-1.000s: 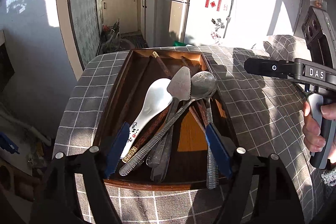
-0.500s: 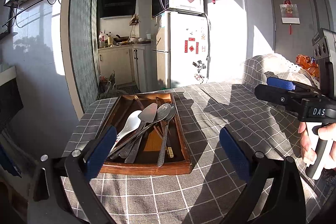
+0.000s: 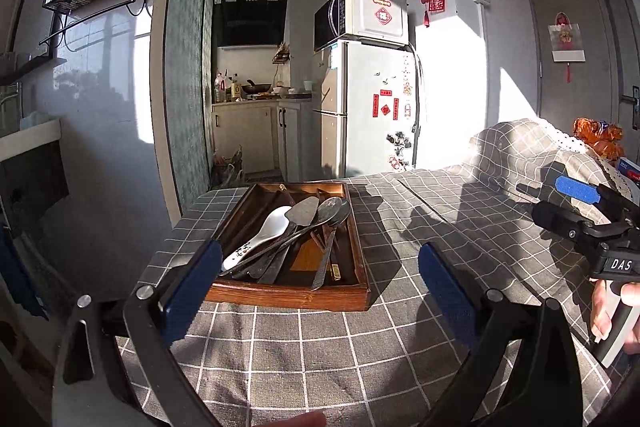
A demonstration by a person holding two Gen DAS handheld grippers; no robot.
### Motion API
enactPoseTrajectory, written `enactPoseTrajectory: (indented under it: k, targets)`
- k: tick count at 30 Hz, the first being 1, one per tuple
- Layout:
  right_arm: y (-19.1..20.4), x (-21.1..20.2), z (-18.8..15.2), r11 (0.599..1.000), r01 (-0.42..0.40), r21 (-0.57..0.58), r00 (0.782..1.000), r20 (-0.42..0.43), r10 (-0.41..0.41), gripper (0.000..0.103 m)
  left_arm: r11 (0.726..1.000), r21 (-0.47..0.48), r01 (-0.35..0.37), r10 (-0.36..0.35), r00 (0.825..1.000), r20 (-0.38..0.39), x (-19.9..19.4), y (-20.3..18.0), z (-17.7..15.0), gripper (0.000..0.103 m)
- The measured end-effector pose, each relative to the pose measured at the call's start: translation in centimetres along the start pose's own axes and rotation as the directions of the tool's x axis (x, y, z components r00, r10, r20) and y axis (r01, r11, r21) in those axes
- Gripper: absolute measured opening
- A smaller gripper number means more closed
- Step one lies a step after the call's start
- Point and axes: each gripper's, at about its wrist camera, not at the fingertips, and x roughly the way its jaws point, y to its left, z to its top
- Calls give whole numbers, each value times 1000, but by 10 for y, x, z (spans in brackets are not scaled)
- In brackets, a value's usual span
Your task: Organize utensils
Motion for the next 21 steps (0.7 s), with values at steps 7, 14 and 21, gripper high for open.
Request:
enactPoseTrajectory:
  k: [7,14,21]
  targets:
    - [0,1,-3,998,69,0,998,-13,-69,100,1000,6,7,-7,1000,9,-4,-2,-2,100]
    - [-7,0,-3,997,75,17,997,-2,-75,100,1000,5,4,-4,1000,15,-4,-2,-2,100]
    - [-10,0,-1,997,71,17,997,0,-71,100,1000,5,4,-4,1000,14,-4,-2,-2,100]
